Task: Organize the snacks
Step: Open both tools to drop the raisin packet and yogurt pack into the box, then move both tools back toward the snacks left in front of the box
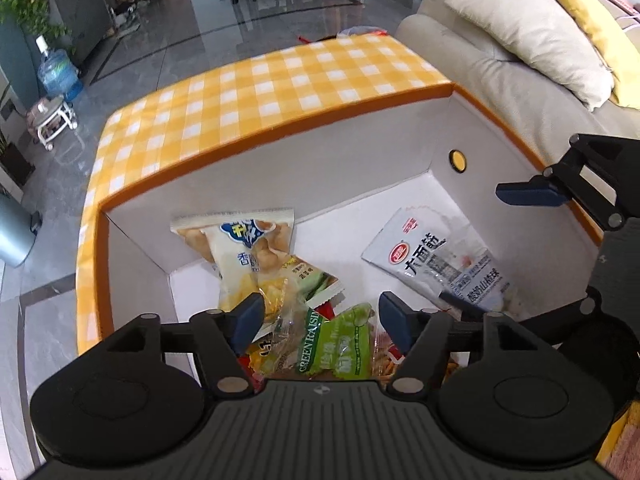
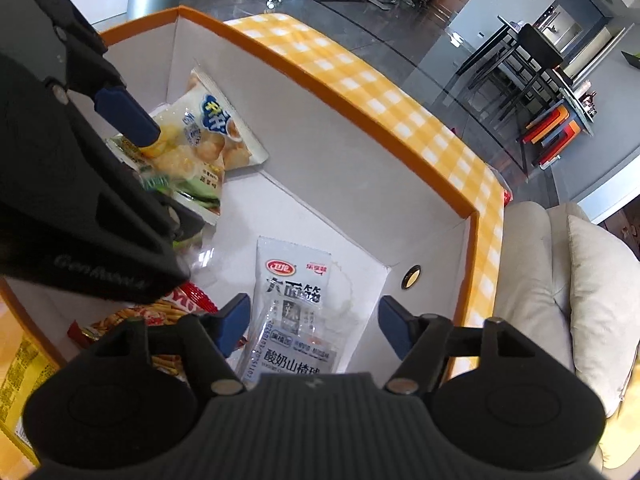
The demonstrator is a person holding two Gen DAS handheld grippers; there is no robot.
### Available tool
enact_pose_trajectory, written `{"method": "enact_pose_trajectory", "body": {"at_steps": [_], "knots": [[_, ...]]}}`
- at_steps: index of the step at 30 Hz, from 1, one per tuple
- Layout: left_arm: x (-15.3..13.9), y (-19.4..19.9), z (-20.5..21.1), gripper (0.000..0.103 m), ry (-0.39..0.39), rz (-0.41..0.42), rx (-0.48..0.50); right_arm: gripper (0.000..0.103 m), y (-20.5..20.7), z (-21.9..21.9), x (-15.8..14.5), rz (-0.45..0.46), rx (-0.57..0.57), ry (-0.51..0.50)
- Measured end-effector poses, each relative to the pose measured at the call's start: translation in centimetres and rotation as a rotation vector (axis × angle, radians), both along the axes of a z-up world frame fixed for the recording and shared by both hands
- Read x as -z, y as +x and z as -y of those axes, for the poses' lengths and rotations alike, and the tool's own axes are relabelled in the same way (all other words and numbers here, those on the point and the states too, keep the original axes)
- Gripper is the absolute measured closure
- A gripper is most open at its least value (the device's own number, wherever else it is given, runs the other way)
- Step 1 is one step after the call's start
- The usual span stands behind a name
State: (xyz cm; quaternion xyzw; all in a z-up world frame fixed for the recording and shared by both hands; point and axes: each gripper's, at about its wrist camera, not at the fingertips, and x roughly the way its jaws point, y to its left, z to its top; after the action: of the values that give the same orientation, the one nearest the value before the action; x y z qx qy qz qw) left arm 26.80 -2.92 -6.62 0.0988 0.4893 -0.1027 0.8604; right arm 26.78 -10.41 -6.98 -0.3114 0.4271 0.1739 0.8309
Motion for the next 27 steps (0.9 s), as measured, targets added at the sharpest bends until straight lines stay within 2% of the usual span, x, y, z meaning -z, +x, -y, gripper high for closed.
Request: {"method": "enact_pose_trajectory", "body": {"at_steps": [5, 8, 13, 17, 20, 27], "knots": [[-1.2, -0.8, -0.2, 0.02, -0.007, 0.04, -0.019, 0.012, -0.4, 0.3, -1.1, 0.013, 0.012, 0.04], [-1.9, -1.4, -0.5, 0.019, -0.002, 0.074, -0.028, 0.008, -0.6, 0.6, -2.1, 0.016, 0.022, 0.079], [-3.3, -2.9, -0.8, 0.019, 0.006, 0.147, -0.041, 0.006, -1.8, 0.5, -3.6, 0.065, 0.029, 0.079], [-4.3, -4.3, -1.1, 0.019, 0.001, 0.175, -0.046, 0.006, -3.3, 0.7, -5.4, 0.092, 0.04, 0.109], [-5.4, -5.6, -1.5, 0.02, -0.035, 0.219, -0.061, 0.006, -5.0, 0.9, -6.9, 0.124, 0.048, 0.14], [-8.0, -9.5, -1.8, 0.02, -0.056, 0.282, -0.052, 0.006, -9.8, 1.9, -10.2, 0.179, 0.089, 0.249]]}}
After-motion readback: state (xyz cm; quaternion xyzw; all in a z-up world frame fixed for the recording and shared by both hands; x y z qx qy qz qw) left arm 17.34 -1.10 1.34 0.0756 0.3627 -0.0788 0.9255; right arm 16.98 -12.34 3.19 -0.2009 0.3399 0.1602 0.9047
